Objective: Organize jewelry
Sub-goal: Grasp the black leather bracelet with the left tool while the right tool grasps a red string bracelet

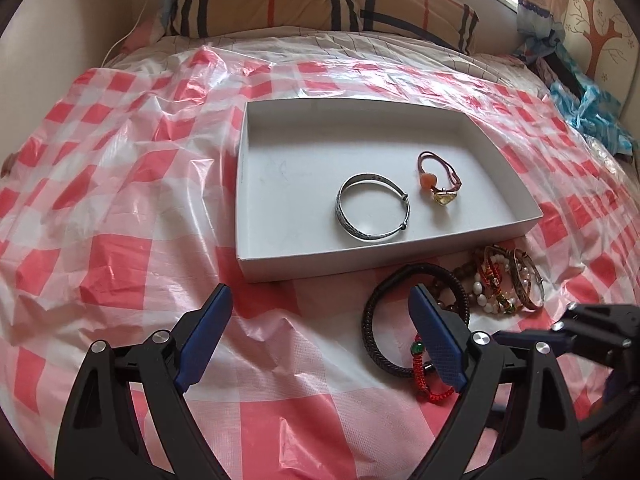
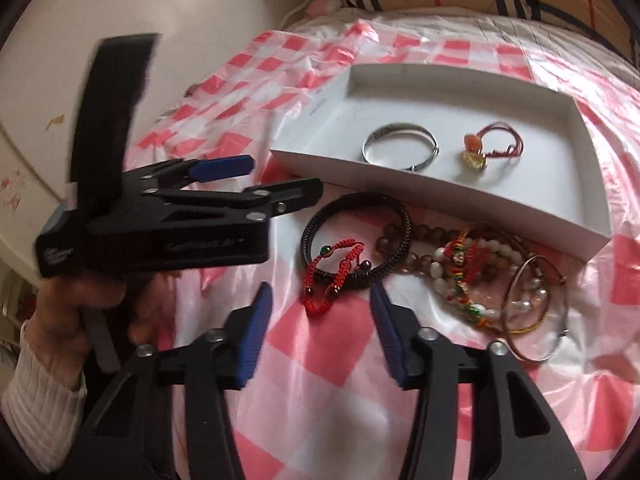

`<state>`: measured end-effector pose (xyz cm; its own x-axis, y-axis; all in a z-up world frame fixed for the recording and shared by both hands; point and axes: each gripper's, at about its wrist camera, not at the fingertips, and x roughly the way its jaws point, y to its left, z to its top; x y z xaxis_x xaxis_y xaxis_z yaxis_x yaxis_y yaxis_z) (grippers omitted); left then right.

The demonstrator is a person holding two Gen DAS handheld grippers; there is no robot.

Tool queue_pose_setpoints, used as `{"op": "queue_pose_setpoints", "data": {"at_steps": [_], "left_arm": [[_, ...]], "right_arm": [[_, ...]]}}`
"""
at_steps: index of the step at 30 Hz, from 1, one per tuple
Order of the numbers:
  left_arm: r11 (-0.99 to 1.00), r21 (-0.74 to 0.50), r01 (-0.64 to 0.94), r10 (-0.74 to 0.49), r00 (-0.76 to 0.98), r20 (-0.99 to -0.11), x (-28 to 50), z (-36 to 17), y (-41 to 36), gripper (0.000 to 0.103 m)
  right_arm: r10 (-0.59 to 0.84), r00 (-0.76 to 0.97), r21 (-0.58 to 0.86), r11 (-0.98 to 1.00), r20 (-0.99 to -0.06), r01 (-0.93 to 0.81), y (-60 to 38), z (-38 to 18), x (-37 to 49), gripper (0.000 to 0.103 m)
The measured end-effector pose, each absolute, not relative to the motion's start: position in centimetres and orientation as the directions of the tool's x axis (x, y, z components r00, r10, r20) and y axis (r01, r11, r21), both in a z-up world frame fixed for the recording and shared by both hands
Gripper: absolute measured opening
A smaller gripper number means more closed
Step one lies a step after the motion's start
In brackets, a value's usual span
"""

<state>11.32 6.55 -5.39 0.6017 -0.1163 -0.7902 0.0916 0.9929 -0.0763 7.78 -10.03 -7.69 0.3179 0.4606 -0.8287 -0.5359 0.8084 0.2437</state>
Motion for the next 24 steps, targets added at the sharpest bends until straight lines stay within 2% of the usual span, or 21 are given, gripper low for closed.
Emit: {"op": "queue_pose_setpoints", "data": {"at_steps": [2, 7, 11, 15, 20, 22, 24], "left_arm": [[0.993, -0.073, 0.092, -0.114, 0.601, -0.791, 11.4, -5.4, 6.5, 0.086], [0.992, -0.045, 0.121, -0.108, 0.598, -0.794, 11.2, -5.4, 5.8, 0.086], [0.991, -0.014, 0.135, -0.093, 0.595, -0.798, 11.1, -5.7, 5.2, 0.086], [0.988, 0.008, 0.152, -0.084, 0.59, -0.803, 11.1, -6.0, 4.7, 0.086], [0.976, 0.073, 0.204, -0.065, 0.596, -0.8, 10.8, -6.6, 2.7, 0.085], [0.973, 0.104, 0.205, -0.041, 0.601, -0.798, 10.9, -6.8, 2.2, 0.081], [0.973, 0.124, 0.194, -0.015, 0.593, -0.805, 11.3, -7.2, 2.0, 0.069]], "right_arm": [[0.444, 0.292, 0.253, 0.82, -0.847, -0.514, -9.6, -9.0, 8.1, 0.03], [0.426, 0.306, 0.232, 0.829, -0.851, -0.508, -9.3, -9.5, 8.4, 0.008], [0.448, 0.326, 0.264, 0.838, -0.832, -0.478, -11.4, -8.7, 8.0, 0.008], [0.406, 0.397, 0.232, 0.878, -0.823, -0.418, -14.1, -7.2, 7.6, 0.007], [0.431, 0.428, 0.292, 0.889, -0.794, -0.352, -17.0, -6.5, 7.4, 0.007], [0.459, 0.428, 0.331, 0.88, -0.778, -0.342, -17.8, -6.2, 7.4, 0.007], [0.494, 0.429, 0.374, 0.864, -0.756, -0.337, -18.1, -6.1, 7.8, 0.007]]}}
